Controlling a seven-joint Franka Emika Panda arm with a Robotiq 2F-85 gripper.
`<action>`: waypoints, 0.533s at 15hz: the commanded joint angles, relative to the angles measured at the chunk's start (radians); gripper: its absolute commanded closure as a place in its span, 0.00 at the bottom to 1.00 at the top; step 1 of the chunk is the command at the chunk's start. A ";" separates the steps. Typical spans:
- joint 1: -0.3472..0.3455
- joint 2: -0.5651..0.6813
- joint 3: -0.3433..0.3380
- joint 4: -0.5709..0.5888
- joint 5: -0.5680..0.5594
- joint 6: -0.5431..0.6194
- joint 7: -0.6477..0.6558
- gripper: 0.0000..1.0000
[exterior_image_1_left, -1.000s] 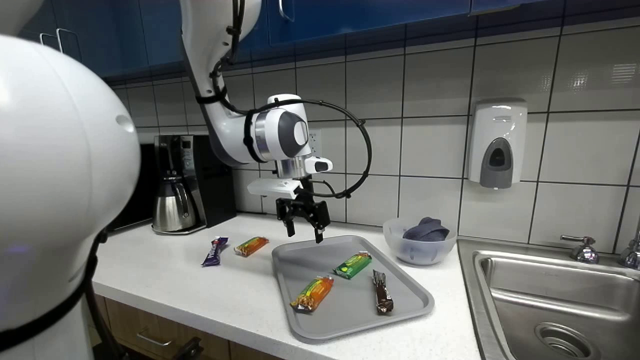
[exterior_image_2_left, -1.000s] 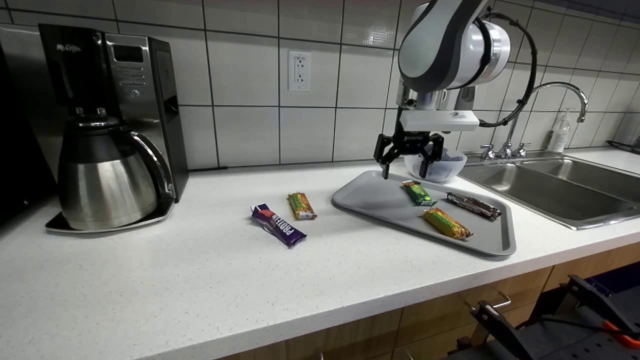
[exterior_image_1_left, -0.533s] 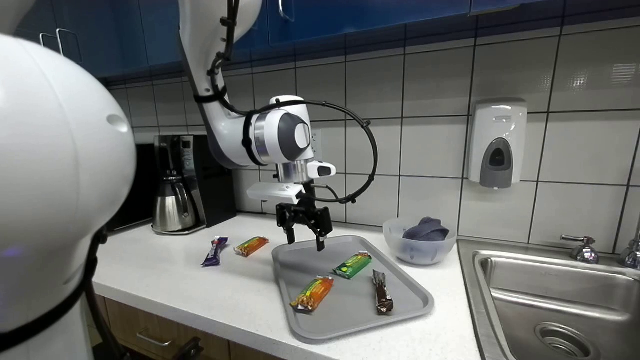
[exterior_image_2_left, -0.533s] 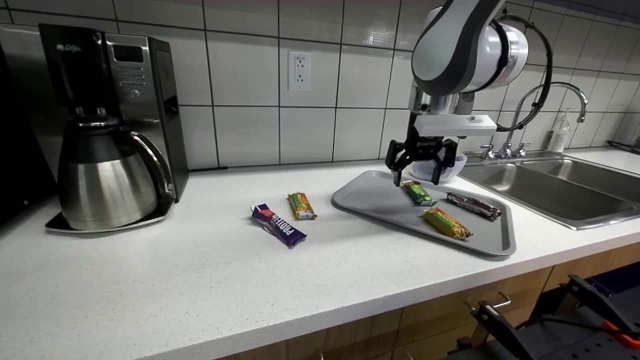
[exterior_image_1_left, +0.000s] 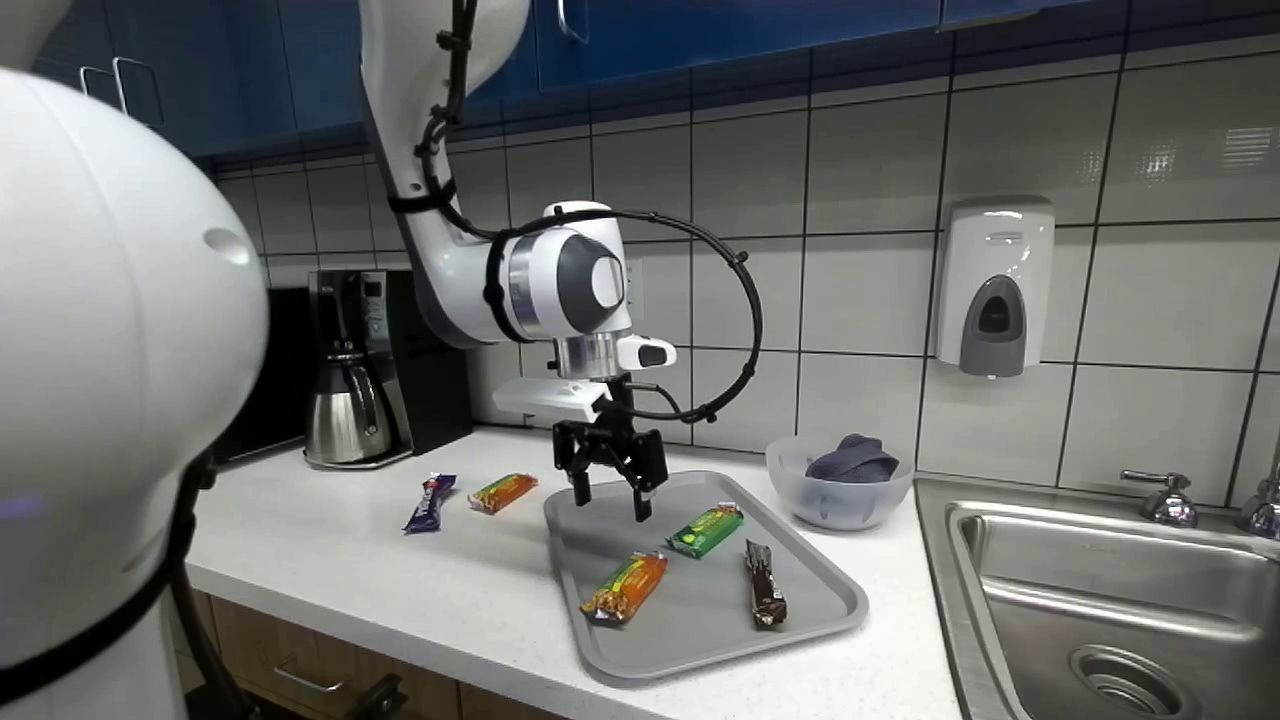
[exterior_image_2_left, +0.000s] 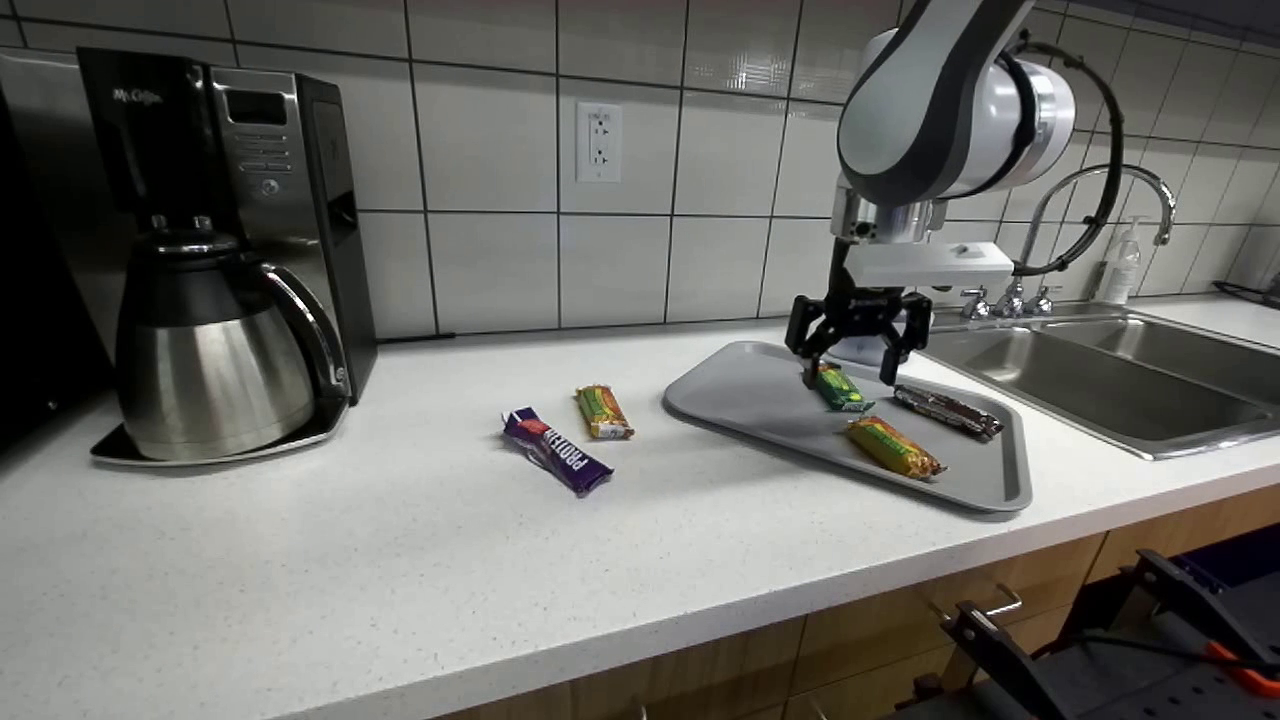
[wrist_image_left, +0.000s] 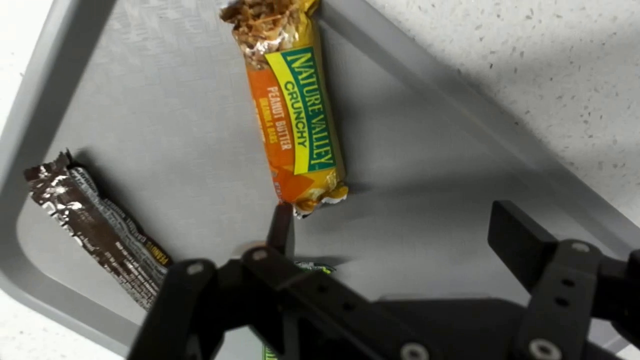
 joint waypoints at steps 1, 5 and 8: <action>-0.026 -0.029 0.008 -0.035 -0.037 0.002 0.015 0.00; -0.034 -0.028 0.002 -0.052 -0.053 0.001 0.023 0.00; -0.040 -0.027 -0.004 -0.064 -0.058 0.004 0.031 0.00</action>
